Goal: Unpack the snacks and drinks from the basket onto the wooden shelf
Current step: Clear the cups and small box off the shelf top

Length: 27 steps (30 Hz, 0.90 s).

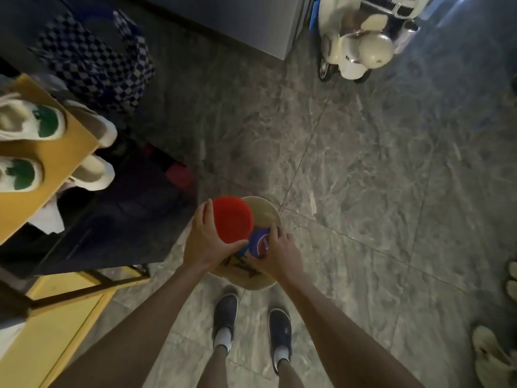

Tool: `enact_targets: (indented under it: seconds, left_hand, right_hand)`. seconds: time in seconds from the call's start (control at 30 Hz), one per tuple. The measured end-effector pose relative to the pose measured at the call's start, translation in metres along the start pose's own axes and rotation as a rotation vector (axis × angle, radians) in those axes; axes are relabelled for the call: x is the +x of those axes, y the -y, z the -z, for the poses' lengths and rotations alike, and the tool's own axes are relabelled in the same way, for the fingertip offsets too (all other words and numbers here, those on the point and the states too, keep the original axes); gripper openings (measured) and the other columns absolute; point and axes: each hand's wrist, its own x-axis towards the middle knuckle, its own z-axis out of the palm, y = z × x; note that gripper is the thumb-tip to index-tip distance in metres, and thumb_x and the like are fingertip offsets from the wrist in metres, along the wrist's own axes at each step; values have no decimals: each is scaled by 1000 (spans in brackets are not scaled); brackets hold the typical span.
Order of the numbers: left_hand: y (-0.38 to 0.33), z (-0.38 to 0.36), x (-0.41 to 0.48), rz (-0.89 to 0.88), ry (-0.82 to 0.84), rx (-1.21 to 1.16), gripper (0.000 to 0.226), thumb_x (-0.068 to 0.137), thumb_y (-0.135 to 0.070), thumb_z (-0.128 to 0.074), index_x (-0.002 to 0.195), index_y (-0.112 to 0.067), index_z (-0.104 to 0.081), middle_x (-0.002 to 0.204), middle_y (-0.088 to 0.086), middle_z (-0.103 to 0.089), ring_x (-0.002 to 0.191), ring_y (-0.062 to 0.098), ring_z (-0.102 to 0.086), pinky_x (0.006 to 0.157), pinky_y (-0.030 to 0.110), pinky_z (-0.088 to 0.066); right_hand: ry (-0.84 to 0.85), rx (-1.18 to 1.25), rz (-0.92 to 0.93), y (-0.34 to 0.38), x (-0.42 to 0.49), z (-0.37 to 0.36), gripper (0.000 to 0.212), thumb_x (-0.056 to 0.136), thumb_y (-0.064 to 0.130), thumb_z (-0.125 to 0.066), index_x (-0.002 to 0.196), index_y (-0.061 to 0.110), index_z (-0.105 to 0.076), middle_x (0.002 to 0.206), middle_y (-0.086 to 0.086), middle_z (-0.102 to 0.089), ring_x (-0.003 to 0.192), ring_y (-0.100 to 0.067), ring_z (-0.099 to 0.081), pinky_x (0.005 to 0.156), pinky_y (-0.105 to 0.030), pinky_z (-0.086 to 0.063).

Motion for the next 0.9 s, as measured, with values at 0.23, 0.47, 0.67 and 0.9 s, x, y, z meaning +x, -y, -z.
enact_targets:
  seconds: [0.23, 0.47, 0.67, 0.9]
  left_hand:
    - [-5, 17, -6, 33, 83, 58, 154, 49, -104, -67, 167, -28, -4, 174, -2, -11, 157, 26, -32, 114, 54, -48]
    - [-34, 83, -30, -64, 15, 145, 140, 63, -108, -49, 169, -24, -12, 174, 3, -17, 158, 24, -27, 120, 48, -41]
    - [-76, 179, -45, -96, -161, 202, 121, 77, -102, -34, 168, -24, -22, 174, 4, -21, 160, 26, -22, 125, 49, -32]
    - [-107, 293, -78, -83, -418, 246, 119, 78, -103, -28, 163, -20, -34, 169, 7, -31, 154, 29, -33, 122, 51, -37]
  right_hand:
    - [-2, -1, 26, 3, -9, 27, 104, 76, 78, -64, 156, 20, -31, 164, -7, -35, 144, -31, -43, 106, -47, -54]
    - [-124, -7, 20, 12, -31, 104, 117, 80, 94, -47, 163, 15, -23, 166, -9, -35, 151, -29, -36, 120, -45, -39]
    - [-277, 58, -29, 41, -64, 205, 121, 82, 97, -34, 167, 13, -17, 174, -10, -21, 160, -30, -21, 127, -48, -29]
    - [-518, 97, 89, 82, -99, 312, 110, 82, 95, -39, 160, 18, -33, 162, -5, -43, 145, -27, -45, 109, -45, -50]
